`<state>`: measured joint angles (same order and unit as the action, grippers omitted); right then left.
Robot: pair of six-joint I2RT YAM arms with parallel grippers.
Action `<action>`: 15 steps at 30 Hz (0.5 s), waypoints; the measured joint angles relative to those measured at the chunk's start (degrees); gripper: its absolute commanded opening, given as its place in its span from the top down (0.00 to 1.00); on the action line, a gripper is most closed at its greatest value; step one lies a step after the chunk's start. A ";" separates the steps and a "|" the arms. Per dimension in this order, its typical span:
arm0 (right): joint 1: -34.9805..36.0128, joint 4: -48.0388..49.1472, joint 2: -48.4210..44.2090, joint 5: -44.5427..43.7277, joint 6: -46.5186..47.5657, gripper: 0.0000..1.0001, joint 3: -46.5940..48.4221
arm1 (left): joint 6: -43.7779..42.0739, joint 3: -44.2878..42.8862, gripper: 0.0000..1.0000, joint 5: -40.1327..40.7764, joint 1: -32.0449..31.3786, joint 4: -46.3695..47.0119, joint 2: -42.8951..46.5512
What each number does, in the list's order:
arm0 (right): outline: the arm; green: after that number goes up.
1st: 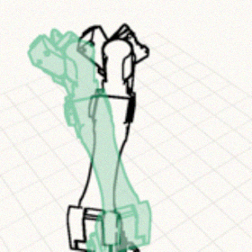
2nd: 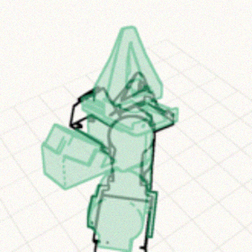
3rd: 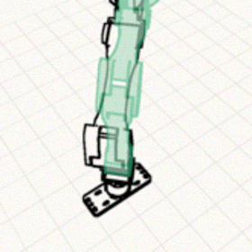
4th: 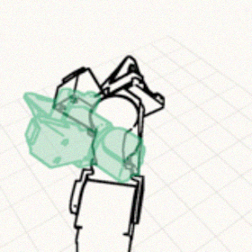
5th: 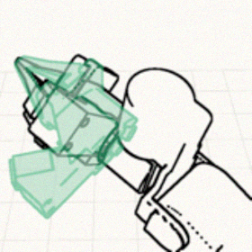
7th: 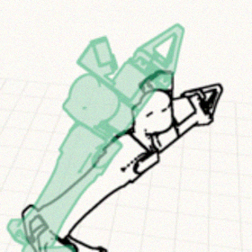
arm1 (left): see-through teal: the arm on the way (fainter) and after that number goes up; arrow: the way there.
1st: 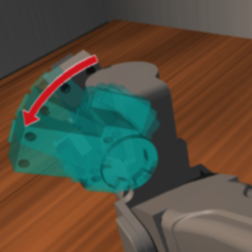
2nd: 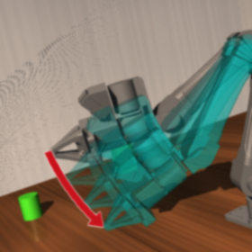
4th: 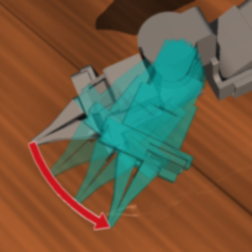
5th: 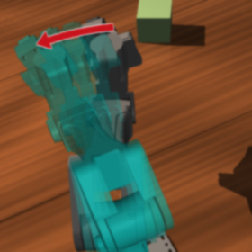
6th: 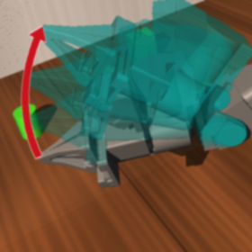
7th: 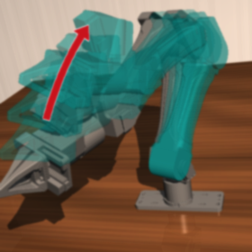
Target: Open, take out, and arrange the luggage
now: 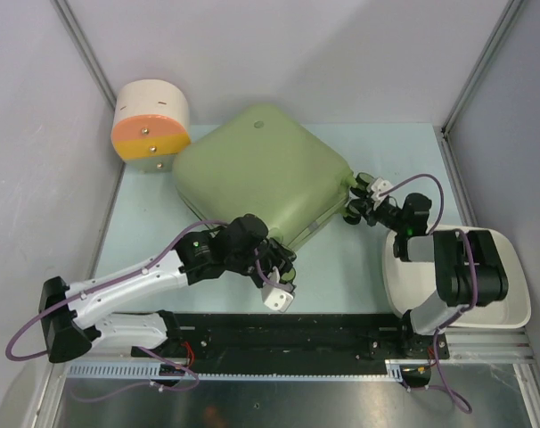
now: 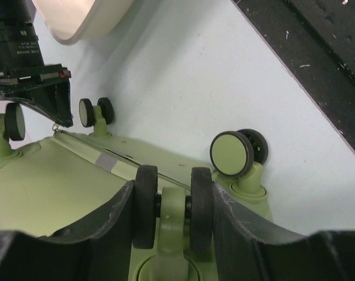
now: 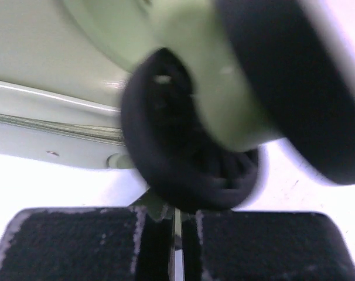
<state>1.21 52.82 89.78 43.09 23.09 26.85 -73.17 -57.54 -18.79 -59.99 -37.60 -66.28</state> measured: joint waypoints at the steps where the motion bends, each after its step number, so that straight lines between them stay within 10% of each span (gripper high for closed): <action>1: -1.31 1.40 1.77 2.27 -0.26 1.00 0.90 | -0.42 0.33 1.00 -0.04 0.00 0.20 0.24; 15: -6.36 12.46 23.65 20.46 -11.58 1.00 21.46 | -3.91 1.62 1.00 -1.09 0.13 0.83 0.94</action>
<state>-5.15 65.28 113.43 63.55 11.51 48.31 -77.08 -55.92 -19.88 -59.86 -36.77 -65.34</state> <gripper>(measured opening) 0.011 0.508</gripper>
